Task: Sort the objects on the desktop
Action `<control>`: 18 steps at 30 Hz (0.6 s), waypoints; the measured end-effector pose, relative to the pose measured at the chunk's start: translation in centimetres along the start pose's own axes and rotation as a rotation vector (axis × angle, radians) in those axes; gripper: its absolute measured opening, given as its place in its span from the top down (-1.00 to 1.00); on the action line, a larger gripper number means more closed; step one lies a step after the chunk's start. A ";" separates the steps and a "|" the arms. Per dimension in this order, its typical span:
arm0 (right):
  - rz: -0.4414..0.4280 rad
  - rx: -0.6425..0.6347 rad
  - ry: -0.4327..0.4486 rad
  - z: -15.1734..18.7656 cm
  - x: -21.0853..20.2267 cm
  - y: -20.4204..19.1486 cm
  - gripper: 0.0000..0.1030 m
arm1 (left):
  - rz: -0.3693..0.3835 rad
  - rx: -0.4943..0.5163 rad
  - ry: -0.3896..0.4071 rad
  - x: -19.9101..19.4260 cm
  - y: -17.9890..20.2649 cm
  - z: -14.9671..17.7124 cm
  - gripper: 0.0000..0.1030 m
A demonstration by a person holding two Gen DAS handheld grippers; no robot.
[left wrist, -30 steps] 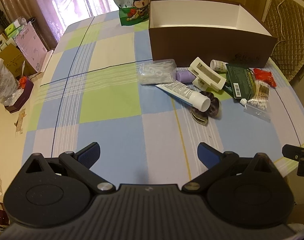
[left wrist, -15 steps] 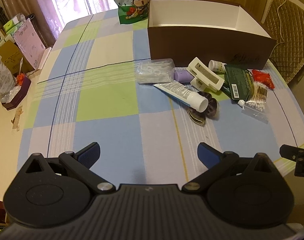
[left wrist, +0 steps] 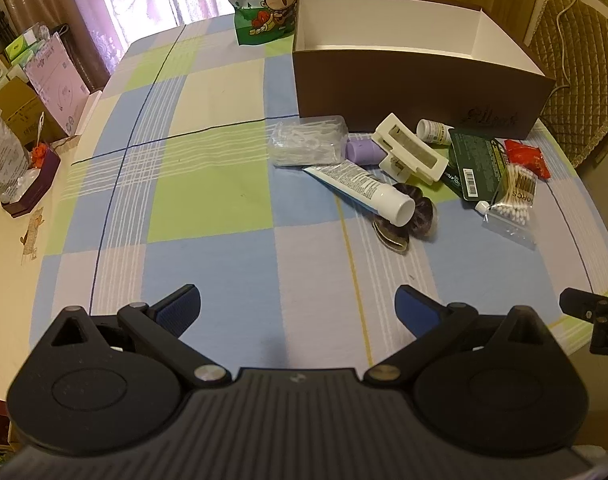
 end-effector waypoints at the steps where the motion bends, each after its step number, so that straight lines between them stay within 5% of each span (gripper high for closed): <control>1: -0.001 -0.001 0.000 0.0 0.0 0.0 -1.00 | -0.001 -0.001 -0.001 0.0 0.0 0.0 -0.99; 18: -0.012 -0.005 -0.003 -0.7 0.7 0.1 -1.00 | -0.004 0.001 -0.005 0.7 0.1 -0.8 -0.99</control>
Point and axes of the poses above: each gripper's, at about its wrist camera, not at the fingertips, and x roughly the way its jaws point, y to its right, z to its underside, the point moved 8 cm from there along x, roughly the way its jaws point, and after that the axes turned 3 degrees about y, right-handed, at the moved point
